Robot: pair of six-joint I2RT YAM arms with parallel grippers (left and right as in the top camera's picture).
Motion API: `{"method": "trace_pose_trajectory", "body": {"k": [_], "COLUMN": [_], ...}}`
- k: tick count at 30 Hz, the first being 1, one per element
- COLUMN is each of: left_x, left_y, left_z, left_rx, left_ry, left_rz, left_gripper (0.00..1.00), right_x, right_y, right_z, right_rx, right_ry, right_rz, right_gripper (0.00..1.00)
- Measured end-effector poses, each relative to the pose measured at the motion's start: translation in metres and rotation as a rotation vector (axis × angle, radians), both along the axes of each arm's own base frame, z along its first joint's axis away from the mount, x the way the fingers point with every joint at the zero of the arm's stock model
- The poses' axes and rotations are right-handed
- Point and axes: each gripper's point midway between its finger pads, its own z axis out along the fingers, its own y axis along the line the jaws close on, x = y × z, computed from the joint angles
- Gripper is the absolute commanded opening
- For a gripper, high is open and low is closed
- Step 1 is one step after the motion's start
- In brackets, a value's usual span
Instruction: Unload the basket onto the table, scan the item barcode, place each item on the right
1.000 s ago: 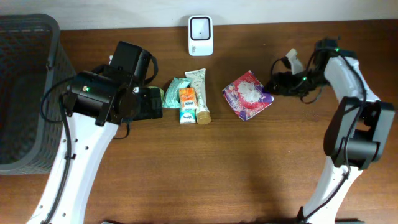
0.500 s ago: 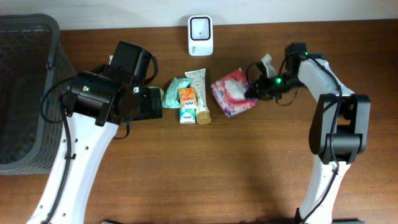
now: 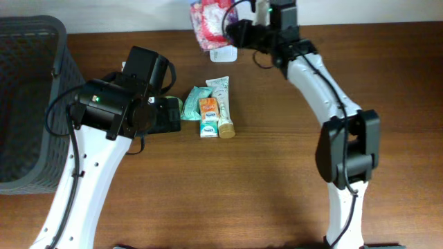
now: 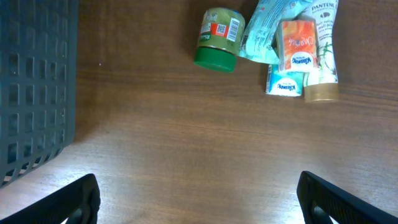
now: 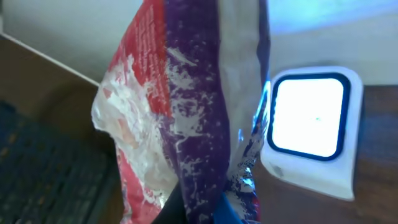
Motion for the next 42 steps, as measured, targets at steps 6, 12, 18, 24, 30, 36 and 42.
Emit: {"method": "trace_pose_trajectory", "body": {"k": [6, 12, 18, 24, 30, 36, 42], "left_x": [0.0, 0.0, 0.0, 0.0, 0.0, 0.0, 0.0], "left_y": [0.0, 0.0, 0.0, 0.0, 0.0, 0.0, 0.0], "left_z": [0.0, 0.0, 0.0, 0.0, 0.0, 0.0, 0.0], "left_rx": [0.0, 0.0, 0.0, 0.0, 0.0, 0.0, 0.0], "left_ry": [0.0, 0.001, 0.0, 0.0, 0.0, 0.0, 0.0], "left_rz": [0.0, 0.0, 0.0, 0.0, 0.0, 0.0, 0.0], "left_gripper": [0.99, 0.99, 0.99, 0.99, 0.99, 0.99, 0.99], "right_x": [0.009, 0.012, -0.059, -0.139, -0.126, -0.106, -0.115], "right_y": [-0.007, -0.141, -0.402, -0.54, -0.491, -0.302, -0.161], "right_z": [-0.014, -0.053, -0.099, -0.113, -0.081, -0.066, -0.108], "right_rx": [0.0, 0.019, 0.123, 0.138, 0.298, 0.271, -0.137], "right_ry": [0.031, 0.276, 0.607, 0.678, 0.545, 0.545, 0.606], "right_rz": [-0.056, -0.236, -0.696, -0.982, -0.641, -0.09, 0.157], "right_gripper": [0.04, 0.04, 0.15, 0.99, 0.99, 0.99, 0.99]}}
